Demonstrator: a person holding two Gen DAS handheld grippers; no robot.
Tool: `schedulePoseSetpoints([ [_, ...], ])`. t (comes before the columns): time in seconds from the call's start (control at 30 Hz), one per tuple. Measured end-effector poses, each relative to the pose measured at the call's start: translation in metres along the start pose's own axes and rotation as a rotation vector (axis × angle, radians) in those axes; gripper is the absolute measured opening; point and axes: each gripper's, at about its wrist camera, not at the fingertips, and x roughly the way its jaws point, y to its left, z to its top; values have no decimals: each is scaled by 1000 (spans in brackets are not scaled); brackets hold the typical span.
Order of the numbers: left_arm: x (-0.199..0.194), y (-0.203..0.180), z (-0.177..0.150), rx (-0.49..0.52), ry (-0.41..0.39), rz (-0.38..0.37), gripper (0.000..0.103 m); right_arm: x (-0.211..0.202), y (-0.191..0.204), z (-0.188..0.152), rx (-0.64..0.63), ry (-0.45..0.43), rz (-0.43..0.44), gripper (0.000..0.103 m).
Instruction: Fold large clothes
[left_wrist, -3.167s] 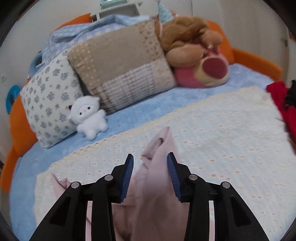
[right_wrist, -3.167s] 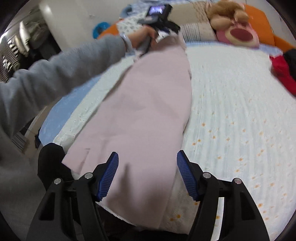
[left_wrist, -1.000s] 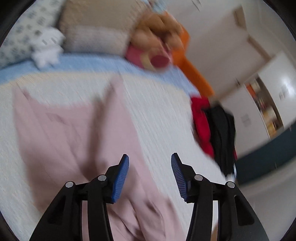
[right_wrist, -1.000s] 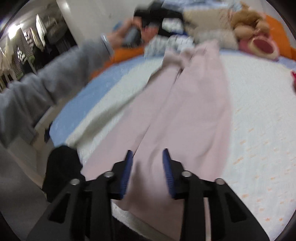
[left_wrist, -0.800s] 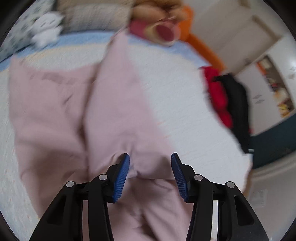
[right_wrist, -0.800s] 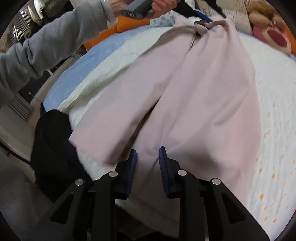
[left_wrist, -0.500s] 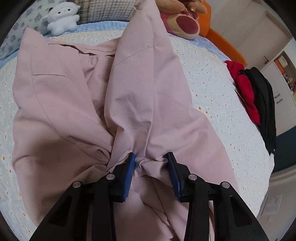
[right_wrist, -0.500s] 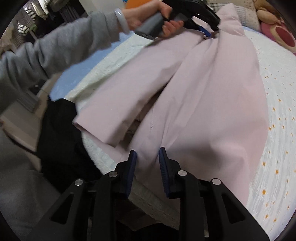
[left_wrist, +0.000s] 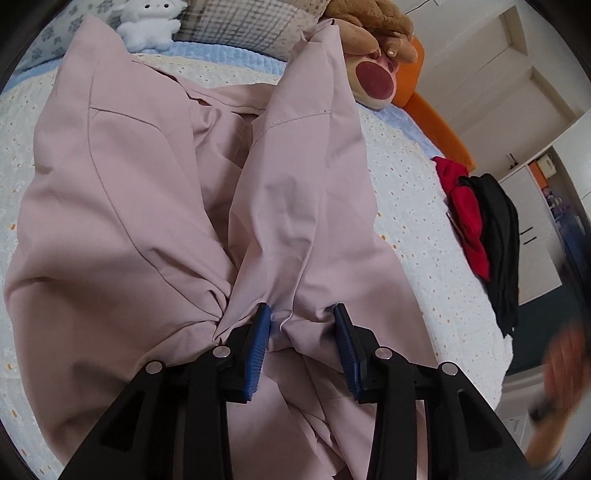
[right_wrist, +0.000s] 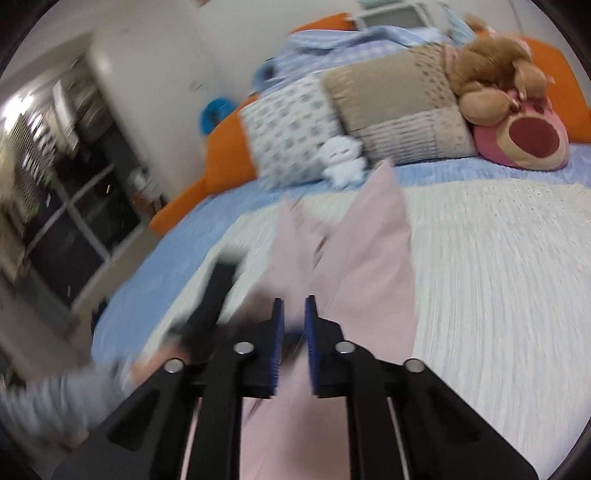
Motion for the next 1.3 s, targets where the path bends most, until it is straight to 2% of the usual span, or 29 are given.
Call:
schedulePoseSetpoints([
  [0.1,-2,5,0,4,4,-22,40,72,-49,45,107,0,-20,11],
  [0.2,-4,8,-2,20,2,-32,40,124,-74,65,137,49,-81,11],
  [0.33,-5,9,-5,49,-7,-28,39,174,-71,73,68,135,-102,11],
  [0.37,-6,10,-6,52,-10,-27,39,180,-64,69,42,159,-114,8],
  [0.5,-2,-1,-9,66,-14,-17,39,235,-50,66,-100,327,-241,7],
  [0.63,1,-16,0,72,37,12,39,255,-35,58,-159,354,-335,7],
  [0.7,-13,-19,11,38,72,-1,38,260,-29,58,-199,371,-372,7],
  [0.73,-28,-21,18,34,56,-13,39,262,-27,60,-212,376,-382,7],
  [0.77,-53,-24,28,52,2,1,41,262,-27,58,-218,377,-385,8],
  [0.83,-91,-22,47,69,-91,27,55,261,-29,58,-210,371,-379,8],
  [0.93,-114,-1,85,55,-173,120,56,257,-31,59,-184,371,-357,8],
  [0.97,-111,14,104,42,-190,171,56,254,-31,58,-174,371,-350,8],
  [1.0,-106,26,119,35,-194,202,48,255,-33,58,-165,372,-345,8],
  [1.03,-96,39,131,21,-186,232,35,254,-33,57,-160,371,-341,8],
  [1.07,-80,58,146,-10,-158,274,32,254,-34,57,-163,372,-338,8],
  [1.13,-60,83,158,-46,-119,291,23,256,-33,57,-172,380,-335,8],
  [1.2,-35,91,164,-41,-91,298,25,258,-34,58,-184,397,-325,8],
  [1.3,-4,96,170,-60,-75,277,33,261,-38,58,-179,401,-306,8],
])
